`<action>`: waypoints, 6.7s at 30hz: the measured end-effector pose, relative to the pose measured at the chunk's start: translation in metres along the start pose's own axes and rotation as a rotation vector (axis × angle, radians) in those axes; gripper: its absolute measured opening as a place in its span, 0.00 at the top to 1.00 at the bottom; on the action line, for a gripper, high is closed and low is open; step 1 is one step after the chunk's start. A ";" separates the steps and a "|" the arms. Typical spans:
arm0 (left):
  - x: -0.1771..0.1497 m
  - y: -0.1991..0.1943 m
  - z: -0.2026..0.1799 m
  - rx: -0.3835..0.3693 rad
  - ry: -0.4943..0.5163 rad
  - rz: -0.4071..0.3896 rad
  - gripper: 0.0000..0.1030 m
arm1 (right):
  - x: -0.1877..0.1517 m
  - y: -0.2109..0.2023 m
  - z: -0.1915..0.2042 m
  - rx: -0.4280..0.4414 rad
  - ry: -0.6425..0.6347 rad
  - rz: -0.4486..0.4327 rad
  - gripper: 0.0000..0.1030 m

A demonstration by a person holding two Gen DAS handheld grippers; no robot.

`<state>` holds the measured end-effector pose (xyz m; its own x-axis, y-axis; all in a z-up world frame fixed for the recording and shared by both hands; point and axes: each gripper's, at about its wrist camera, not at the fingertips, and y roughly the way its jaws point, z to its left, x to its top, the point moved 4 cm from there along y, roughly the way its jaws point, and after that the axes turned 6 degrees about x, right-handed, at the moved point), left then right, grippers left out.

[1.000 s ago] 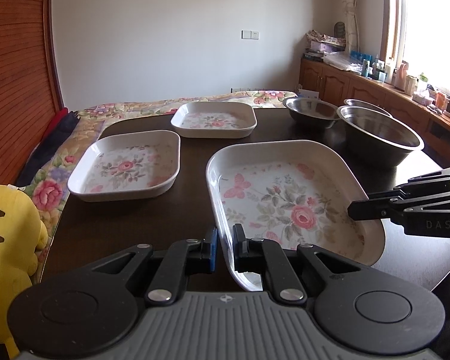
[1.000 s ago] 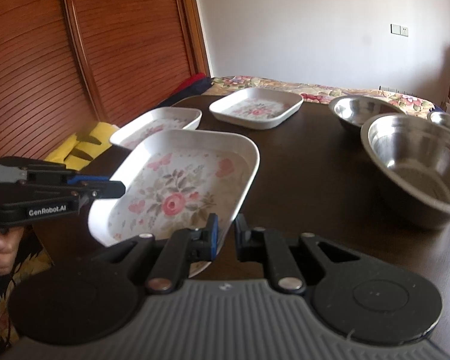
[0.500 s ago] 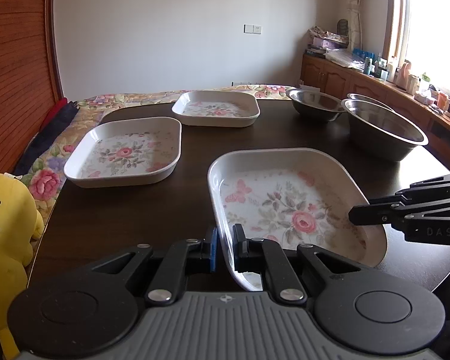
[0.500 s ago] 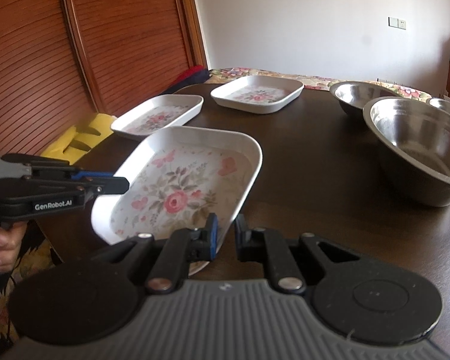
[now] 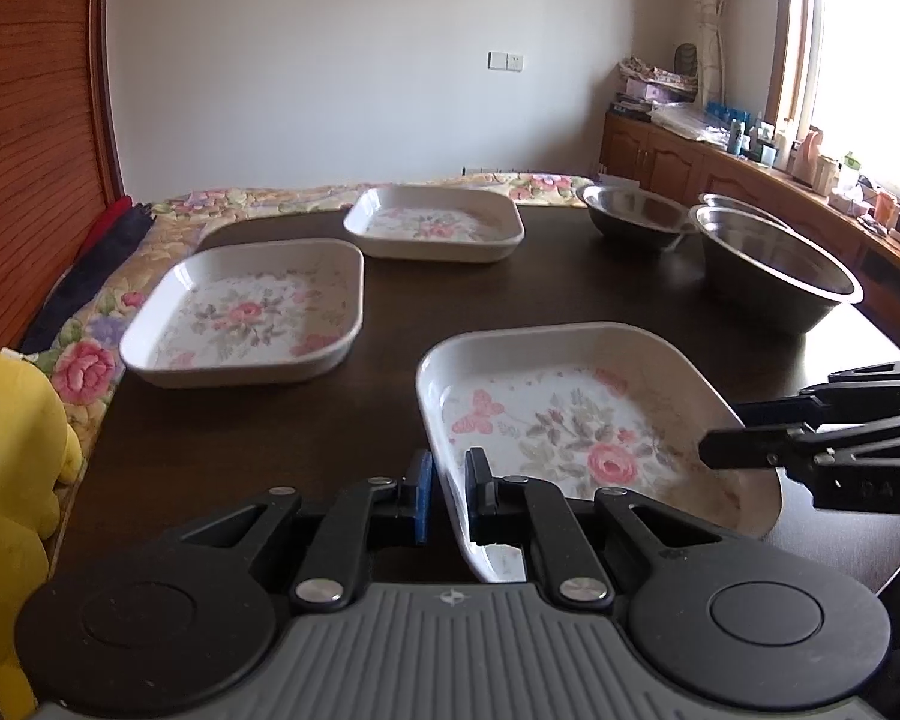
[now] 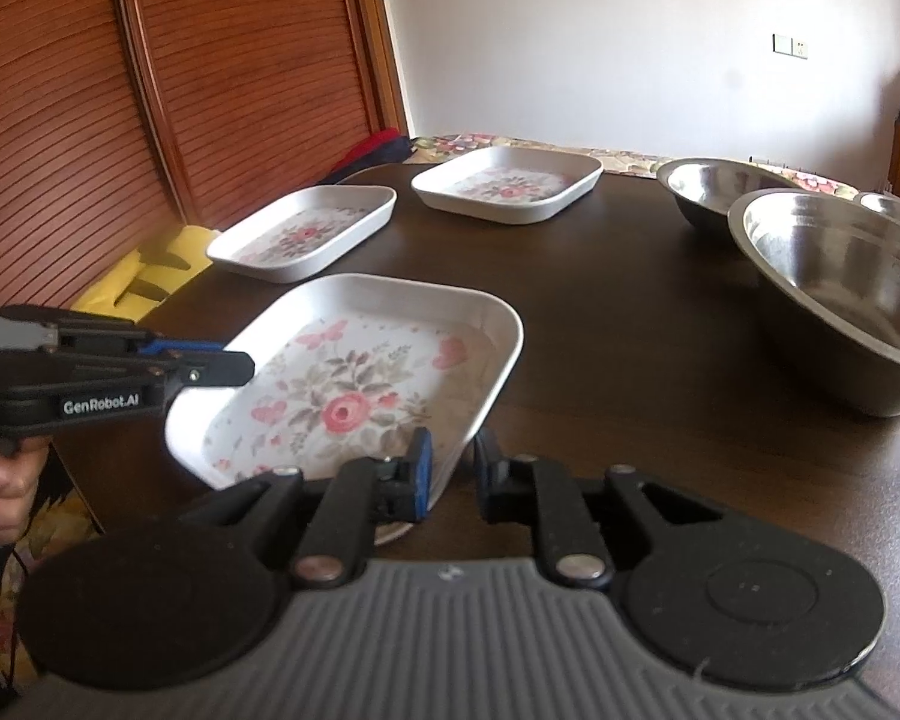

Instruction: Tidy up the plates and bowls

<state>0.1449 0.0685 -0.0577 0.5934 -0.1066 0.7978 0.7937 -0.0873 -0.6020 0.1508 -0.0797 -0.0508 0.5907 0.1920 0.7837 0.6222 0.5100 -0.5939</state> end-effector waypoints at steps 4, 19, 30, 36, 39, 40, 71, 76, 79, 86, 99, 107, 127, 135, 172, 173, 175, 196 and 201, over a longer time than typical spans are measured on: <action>0.007 -0.006 0.008 0.014 -0.010 -0.025 0.58 | 0.002 -0.005 0.001 -0.012 -0.009 -0.017 0.65; 0.050 -0.002 0.032 0.065 0.004 -0.091 0.39 | 0.053 -0.020 -0.001 -0.016 -0.096 -0.119 0.63; 0.068 0.016 0.067 0.116 -0.012 -0.105 0.20 | 0.084 0.020 0.016 0.039 -0.146 -0.086 0.60; 0.073 0.025 0.088 0.138 -0.027 -0.110 0.14 | 0.097 0.041 0.025 0.066 -0.157 -0.067 0.43; 0.077 0.029 0.099 0.152 -0.033 -0.114 0.11 | 0.104 0.051 0.032 0.072 -0.170 -0.057 0.42; 0.078 0.031 0.103 0.155 -0.034 -0.114 0.11 | 0.105 0.054 0.035 0.074 -0.175 -0.053 0.38; 0.073 0.090 0.158 0.120 -0.061 -0.012 0.45 | 0.127 0.150 0.062 0.160 -0.146 0.190 0.53; 0.072 0.092 0.158 0.115 -0.066 -0.003 0.49 | 0.127 0.151 0.062 0.164 -0.148 0.195 0.58; 0.071 0.094 0.158 0.112 -0.072 0.003 0.49 | 0.127 0.153 0.060 0.164 -0.140 0.202 0.61; 0.068 0.098 0.161 0.109 -0.097 0.014 0.54 | 0.125 0.160 0.056 0.164 -0.130 0.218 0.64; 0.065 0.100 0.162 0.118 -0.112 0.026 0.61 | 0.124 0.162 0.055 0.168 -0.140 0.225 0.74; 0.067 0.091 0.156 0.140 -0.099 0.023 0.62 | 0.126 0.162 0.050 0.174 -0.111 0.223 0.77; 0.092 0.047 0.113 0.139 -0.068 -0.061 0.62 | 0.138 0.111 0.033 0.180 -0.076 0.098 0.85; 0.093 0.029 0.090 0.123 -0.040 -0.082 0.62 | 0.134 0.086 0.022 0.175 -0.069 0.060 0.85; 0.037 -0.023 0.005 0.008 -0.010 -0.058 0.62 | 0.065 0.000 -0.011 0.113 -0.049 0.021 0.86; 0.036 -0.023 0.003 0.006 -0.008 -0.057 0.62 | 0.063 0.000 -0.011 0.114 -0.047 0.026 0.86; 0.034 -0.024 0.001 0.001 -0.002 -0.054 0.62 | 0.061 -0.001 -0.012 0.112 -0.047 0.030 0.86; 0.019 -0.006 -0.001 -0.009 0.009 0.014 0.62 | 0.044 -0.005 -0.008 0.079 -0.095 0.056 0.86; 0.018 -0.004 -0.003 -0.007 0.011 0.017 0.62 | 0.045 -0.005 -0.008 0.073 -0.103 0.055 0.86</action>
<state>0.1521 0.0642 -0.0408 0.6052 -0.1192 0.7871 0.7826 -0.0924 -0.6157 0.1778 -0.0801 -0.0142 0.5648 0.3047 0.7669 0.5488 0.5554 -0.6248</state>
